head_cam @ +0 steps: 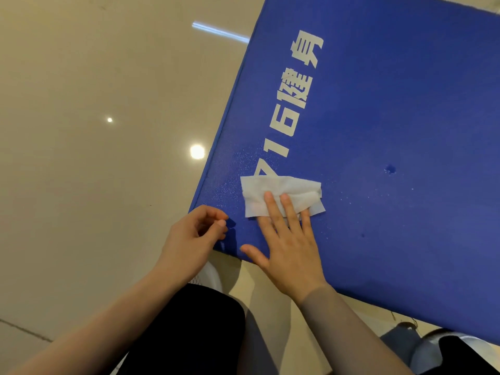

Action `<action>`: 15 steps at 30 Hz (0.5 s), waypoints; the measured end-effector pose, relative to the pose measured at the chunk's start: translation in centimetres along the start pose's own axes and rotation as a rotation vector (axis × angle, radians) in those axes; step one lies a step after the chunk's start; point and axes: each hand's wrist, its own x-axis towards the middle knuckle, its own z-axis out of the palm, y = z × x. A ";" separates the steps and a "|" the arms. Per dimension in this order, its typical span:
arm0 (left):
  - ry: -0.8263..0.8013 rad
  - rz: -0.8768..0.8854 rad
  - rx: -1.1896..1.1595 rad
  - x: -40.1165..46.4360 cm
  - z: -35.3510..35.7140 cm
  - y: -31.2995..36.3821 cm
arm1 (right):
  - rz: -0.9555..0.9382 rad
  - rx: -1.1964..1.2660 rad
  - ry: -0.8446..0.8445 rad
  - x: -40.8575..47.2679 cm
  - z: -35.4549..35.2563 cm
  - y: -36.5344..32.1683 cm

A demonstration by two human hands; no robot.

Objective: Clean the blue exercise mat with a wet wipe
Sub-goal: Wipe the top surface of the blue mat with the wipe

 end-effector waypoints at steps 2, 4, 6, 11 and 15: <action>0.015 0.008 -0.019 0.4 -0.5 0.2 | 0.051 0.036 0.015 0.6 -0.5 0.8; 0.026 0.006 -0.033 0.6 -1.0 0.4 | 0.080 0.089 0.036 1.2 -1.1 2.1; 0.039 -0.006 -0.033 0.6 -1.3 0.3 | 0.161 0.180 0.061 1.3 -1.6 4.2; 0.097 -0.031 -0.011 1.3 -2.0 -0.1 | 0.538 0.273 0.120 2.1 -3.3 7.9; 0.206 0.130 0.156 2.0 -0.4 0.4 | 0.224 0.229 0.044 4.4 -2.7 1.8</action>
